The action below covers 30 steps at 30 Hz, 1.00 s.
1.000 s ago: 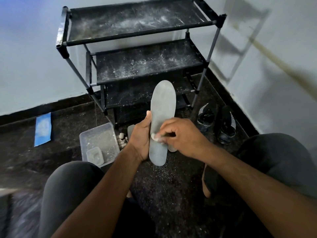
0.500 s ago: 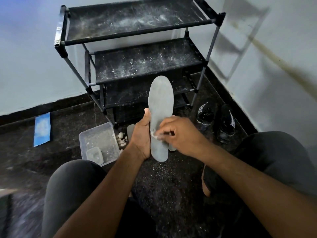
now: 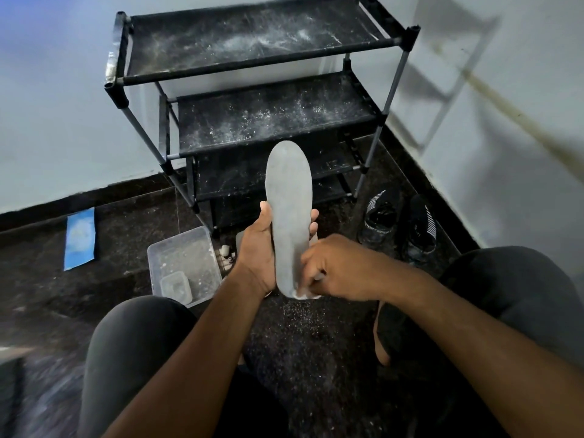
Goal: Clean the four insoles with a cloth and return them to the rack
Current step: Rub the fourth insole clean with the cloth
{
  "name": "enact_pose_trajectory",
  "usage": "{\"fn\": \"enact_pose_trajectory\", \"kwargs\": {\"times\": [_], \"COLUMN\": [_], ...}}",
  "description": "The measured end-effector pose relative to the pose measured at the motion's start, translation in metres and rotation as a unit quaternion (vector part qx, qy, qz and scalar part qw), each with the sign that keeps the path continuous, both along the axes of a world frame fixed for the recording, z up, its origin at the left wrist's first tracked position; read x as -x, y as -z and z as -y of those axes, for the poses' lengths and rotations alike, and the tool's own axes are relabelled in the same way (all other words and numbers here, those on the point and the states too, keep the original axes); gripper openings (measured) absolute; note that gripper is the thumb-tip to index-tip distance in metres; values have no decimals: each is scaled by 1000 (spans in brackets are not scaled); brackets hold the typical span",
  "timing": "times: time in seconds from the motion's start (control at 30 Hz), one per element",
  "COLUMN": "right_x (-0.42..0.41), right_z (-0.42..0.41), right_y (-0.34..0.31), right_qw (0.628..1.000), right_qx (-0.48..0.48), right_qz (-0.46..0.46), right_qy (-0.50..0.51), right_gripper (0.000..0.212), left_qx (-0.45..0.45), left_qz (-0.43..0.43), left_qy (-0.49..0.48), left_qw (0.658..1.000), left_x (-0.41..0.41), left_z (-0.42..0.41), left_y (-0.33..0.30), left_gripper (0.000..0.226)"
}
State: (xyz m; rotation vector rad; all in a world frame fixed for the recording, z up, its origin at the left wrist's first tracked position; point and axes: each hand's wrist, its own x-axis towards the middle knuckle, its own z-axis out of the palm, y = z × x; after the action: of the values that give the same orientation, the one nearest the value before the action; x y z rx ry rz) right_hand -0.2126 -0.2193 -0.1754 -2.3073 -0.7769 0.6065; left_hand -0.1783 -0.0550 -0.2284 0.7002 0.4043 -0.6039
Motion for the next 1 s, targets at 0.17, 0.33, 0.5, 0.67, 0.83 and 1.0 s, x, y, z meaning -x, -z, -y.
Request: {"fn": "enact_pose_trajectory", "kwargs": {"times": [0.17, 0.33, 0.5, 0.67, 0.83, 1.0], "right_x": [-11, -10, -16, -12, -13, -22], "right_z": [13, 4, 18, 1, 14, 11], "right_y": [-9, 1, -8, 8, -2, 11], "right_qw": [974, 993, 971, 972, 981, 950], "right_qx": [-160, -70, -158, -128, -115, -112], "right_qz": [16, 36, 46, 96, 32, 137], "right_qy": [160, 91, 175, 174, 151, 255], "right_gripper": [11, 4, 11, 9, 12, 10], "left_qx": [-62, -75, -60, -94, -102, -127], "left_qz": [43, 44, 54, 68, 74, 73], "left_qy": [39, 41, 44, 59, 72, 87], "left_qw": [996, 995, 996, 992, 989, 985], "left_x": [2, 7, 2, 10, 8, 14], "left_z": [3, 10, 2, 14, 8, 18], "left_y": [2, 0, -2, -7, -10, -11], "left_gripper": [72, 69, 71, 63, 64, 61]}}
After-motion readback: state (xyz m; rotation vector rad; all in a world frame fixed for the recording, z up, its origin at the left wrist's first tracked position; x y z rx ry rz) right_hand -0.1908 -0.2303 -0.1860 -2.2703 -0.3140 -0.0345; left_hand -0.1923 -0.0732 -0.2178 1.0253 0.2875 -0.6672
